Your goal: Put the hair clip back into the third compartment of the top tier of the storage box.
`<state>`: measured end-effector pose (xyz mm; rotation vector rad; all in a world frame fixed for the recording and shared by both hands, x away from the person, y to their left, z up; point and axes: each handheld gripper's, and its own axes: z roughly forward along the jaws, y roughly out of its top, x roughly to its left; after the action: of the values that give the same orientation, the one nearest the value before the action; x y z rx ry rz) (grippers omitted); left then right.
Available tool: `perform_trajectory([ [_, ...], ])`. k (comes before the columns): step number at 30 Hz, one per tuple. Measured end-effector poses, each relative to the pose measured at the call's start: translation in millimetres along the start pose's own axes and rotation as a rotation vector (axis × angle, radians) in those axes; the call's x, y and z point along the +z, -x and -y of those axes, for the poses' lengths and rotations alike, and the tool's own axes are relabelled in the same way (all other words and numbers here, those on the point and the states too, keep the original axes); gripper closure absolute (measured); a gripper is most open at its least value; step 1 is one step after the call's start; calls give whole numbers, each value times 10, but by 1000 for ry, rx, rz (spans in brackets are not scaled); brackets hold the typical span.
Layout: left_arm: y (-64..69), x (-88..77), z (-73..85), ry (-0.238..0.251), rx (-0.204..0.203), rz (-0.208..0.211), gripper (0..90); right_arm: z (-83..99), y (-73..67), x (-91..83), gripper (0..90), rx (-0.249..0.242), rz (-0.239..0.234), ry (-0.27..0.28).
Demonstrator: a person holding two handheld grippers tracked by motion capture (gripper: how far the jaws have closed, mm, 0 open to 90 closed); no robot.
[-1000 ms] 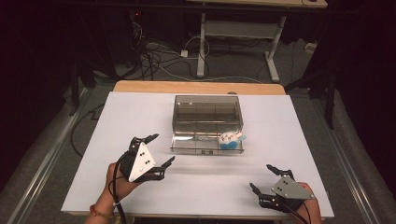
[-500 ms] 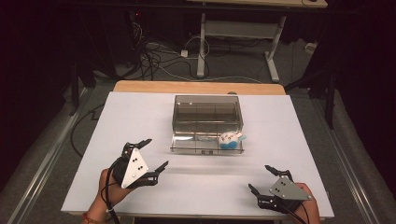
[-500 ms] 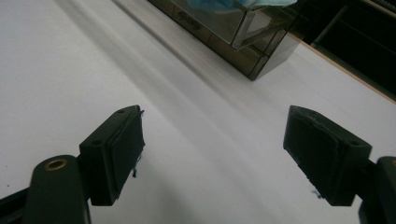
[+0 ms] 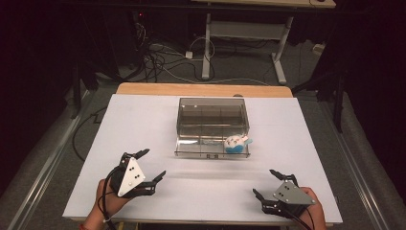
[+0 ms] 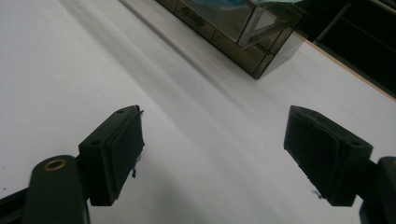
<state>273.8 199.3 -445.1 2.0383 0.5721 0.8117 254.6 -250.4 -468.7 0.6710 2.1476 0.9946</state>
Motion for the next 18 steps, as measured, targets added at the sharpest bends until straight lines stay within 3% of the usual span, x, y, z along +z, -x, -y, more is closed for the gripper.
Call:
perform_trajectory([
  [18,-31,79,341,-90,-49,27,184,27,40,2,204,6,9,-3],
])
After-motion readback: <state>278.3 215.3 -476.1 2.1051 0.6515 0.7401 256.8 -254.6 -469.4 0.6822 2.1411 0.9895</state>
